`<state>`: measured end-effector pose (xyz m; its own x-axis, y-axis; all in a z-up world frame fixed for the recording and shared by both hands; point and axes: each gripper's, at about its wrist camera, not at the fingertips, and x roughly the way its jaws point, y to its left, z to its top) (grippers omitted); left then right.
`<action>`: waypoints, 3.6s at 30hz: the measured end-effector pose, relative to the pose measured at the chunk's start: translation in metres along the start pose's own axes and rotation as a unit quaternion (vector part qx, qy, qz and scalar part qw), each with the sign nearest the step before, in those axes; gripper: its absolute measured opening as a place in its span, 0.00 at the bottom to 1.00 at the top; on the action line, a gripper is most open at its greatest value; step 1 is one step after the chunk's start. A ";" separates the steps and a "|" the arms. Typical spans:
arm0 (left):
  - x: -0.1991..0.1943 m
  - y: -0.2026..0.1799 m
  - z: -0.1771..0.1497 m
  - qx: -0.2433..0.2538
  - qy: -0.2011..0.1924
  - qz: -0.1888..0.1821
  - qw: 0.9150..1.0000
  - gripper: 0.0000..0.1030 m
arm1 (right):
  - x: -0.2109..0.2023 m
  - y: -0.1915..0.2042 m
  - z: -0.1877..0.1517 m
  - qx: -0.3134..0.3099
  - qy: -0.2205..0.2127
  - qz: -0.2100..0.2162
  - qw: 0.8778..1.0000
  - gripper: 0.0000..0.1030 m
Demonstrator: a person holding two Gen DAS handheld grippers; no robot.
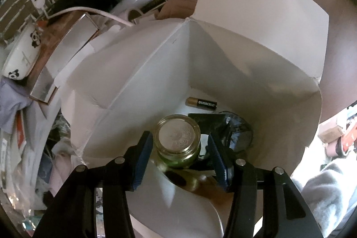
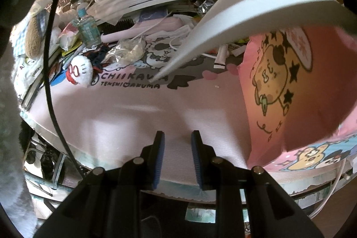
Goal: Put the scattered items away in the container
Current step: 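Lower the jar into the pink box and open the left gripper, then withdraw the left gripper from the box while the right gripper moves to the clear plastic bag, then grasp the clear plastic bag with the right gripper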
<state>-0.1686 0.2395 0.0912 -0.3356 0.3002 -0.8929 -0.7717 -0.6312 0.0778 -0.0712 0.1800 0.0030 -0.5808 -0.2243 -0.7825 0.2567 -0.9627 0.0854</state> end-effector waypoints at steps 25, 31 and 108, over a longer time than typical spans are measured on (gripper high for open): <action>-0.052 -0.002 -0.020 0.007 -0.099 0.044 0.994 0.83 | 0.001 0.003 0.002 -0.003 -0.001 0.000 1.000 0.21; -0.065 0.010 -0.038 -0.012 -0.117 0.060 0.991 0.83 | 0.000 0.004 0.004 -0.005 -0.003 -0.003 1.000 0.21; -0.052 0.163 -0.299 -0.369 -0.176 0.107 0.906 0.95 | 0.086 0.090 0.087 -0.098 -0.046 0.023 0.994 0.64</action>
<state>-0.1149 -0.0929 0.0174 -0.6870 0.2412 -0.6855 -0.1402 -0.9696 -0.2007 -0.1652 0.0607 -0.0026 -0.6310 -0.2888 -0.7200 0.4243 -0.9055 -0.0086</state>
